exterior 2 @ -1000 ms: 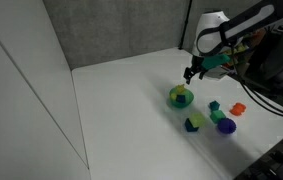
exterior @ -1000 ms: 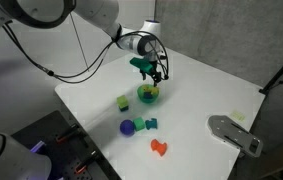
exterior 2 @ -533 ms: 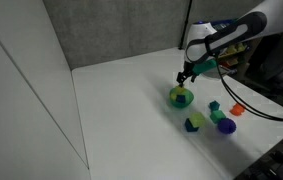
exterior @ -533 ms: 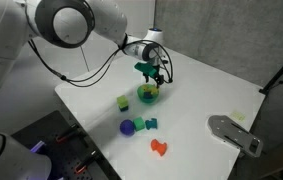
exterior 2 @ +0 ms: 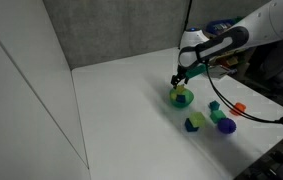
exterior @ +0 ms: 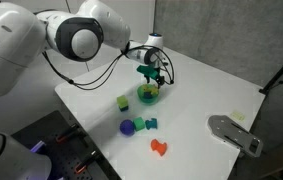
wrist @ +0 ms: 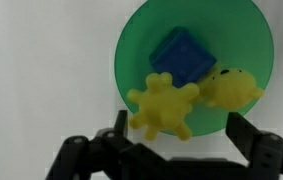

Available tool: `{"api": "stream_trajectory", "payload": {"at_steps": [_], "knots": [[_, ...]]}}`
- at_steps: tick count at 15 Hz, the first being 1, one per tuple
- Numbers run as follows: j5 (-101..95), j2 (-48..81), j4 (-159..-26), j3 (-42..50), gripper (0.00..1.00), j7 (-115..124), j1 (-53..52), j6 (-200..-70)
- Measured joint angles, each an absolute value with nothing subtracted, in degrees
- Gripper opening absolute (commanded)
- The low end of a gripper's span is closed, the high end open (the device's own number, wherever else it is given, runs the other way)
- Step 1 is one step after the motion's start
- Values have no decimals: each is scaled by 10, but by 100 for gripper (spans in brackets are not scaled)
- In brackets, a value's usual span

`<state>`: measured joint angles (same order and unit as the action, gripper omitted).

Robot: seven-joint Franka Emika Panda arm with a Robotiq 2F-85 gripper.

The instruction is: Remove the yellow toy from the bowl

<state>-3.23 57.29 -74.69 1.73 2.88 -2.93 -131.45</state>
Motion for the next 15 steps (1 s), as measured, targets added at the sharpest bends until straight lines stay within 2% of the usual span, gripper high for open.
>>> {"api": "stream_trajectory", "payload": {"at_steps": [2, 4, 9, 11, 13, 15], "knots": [[-33, 583, -731, 17, 59, 26, -31, -1314], [-33, 589, -720, 17, 54, 22, -31, -1314], [-33, 597, -706, 18, 52, 21, -31, -1312], [-33, 598, -704, 20, 44, 21, -31, -1312], [-33, 598, -703, 21, 22, 21, -31, -1309], [-33, 598, -703, 21, 12, 21, -31, -1306]]}}
